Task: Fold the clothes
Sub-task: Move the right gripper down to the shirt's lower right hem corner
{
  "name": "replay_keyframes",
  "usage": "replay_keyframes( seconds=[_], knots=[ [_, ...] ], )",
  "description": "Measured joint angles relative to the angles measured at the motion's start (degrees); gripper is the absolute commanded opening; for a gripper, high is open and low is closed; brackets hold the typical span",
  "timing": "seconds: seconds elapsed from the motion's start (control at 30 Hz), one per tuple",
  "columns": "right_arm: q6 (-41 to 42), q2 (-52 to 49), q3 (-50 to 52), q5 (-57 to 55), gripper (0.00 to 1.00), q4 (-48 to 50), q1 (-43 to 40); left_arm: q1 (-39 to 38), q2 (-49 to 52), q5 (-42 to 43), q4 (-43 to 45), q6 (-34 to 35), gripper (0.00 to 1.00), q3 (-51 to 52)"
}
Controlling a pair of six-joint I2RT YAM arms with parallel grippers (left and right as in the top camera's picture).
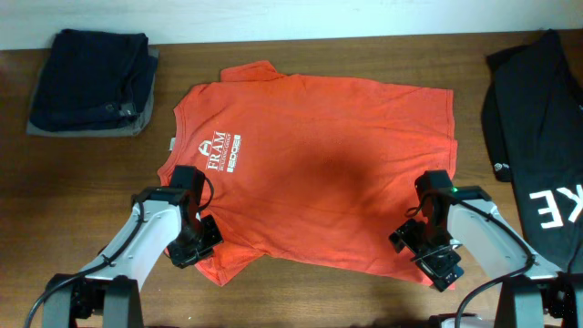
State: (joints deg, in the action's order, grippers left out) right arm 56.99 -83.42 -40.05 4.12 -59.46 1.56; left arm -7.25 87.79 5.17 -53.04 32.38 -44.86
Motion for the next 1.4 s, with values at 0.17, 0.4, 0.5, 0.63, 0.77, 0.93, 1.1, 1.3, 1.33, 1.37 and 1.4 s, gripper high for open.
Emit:
replay_keyframes(
  seconds=[0.17, 0.4, 0.5, 0.63, 0.77, 0.93, 1.1, 1.3, 1.33, 1.37, 1.4],
  knots=[
    [-0.04, 0.0, 2.16, 0.92, 1.0, 3.19, 0.0, 0.11, 0.0, 0.0, 0.2, 0.0, 0.01, 0.0],
    [-1.68, 0.11, 2.58, 1.9, 1.0, 4.26, 0.0, 0.26, 0.0, -0.02, 0.2, 0.0, 0.01, 0.0],
    [-2.16, 0.15, 2.95, 2.19, 1.0, 4.46, 0.0, 0.26, 0.0, -0.02, 0.2, 0.0, 0.01, 0.0],
    [-2.78, 1.62, 4.52, 2.89, 1.0, 6.4, -0.13, 0.26, 0.0, 0.0, 0.2, 0.0, 0.01, 0.0],
    [-3.17, 3.13, 6.54, 4.83, 1.0, 9.05, -0.42, 0.26, 0.0, 0.0, 0.2, -0.04, 0.01, 0.0],
    [-3.19, 3.56, 7.34, 5.99, 1.0, 10.19, -0.42, 0.26, 0.0, 0.0, 0.2, -0.2, 0.01, 0.0],
    [-3.17, 3.56, 7.34, 5.97, 0.99, 10.19, -0.42, 0.26, 0.0, 0.0, 0.2, -0.48, 0.01, 0.0],
    [-3.08, 3.96, 7.34, 5.79, 0.99, 10.16, -0.42, 0.26, 0.0, 0.0, 0.2, -1.33, 0.01, 0.0],
    [-3.06, 4.11, 7.34, 5.7, 0.99, 10.16, -0.44, 0.26, 0.0, 0.0, 0.2, -1.36, 0.01, 0.0],
    [-3.04, 4.2, 7.34, 5.68, 0.99, 10.16, -0.55, 0.26, 0.0, 0.0, 0.2, -1.44, 0.01, 0.0],
    [-3.08, 4.31, 7.34, 5.6, 0.99, 10.14, -0.63, 0.26, 0.0, 0.0, 0.2, -1.49, 0.01, 0.0]
  ],
)
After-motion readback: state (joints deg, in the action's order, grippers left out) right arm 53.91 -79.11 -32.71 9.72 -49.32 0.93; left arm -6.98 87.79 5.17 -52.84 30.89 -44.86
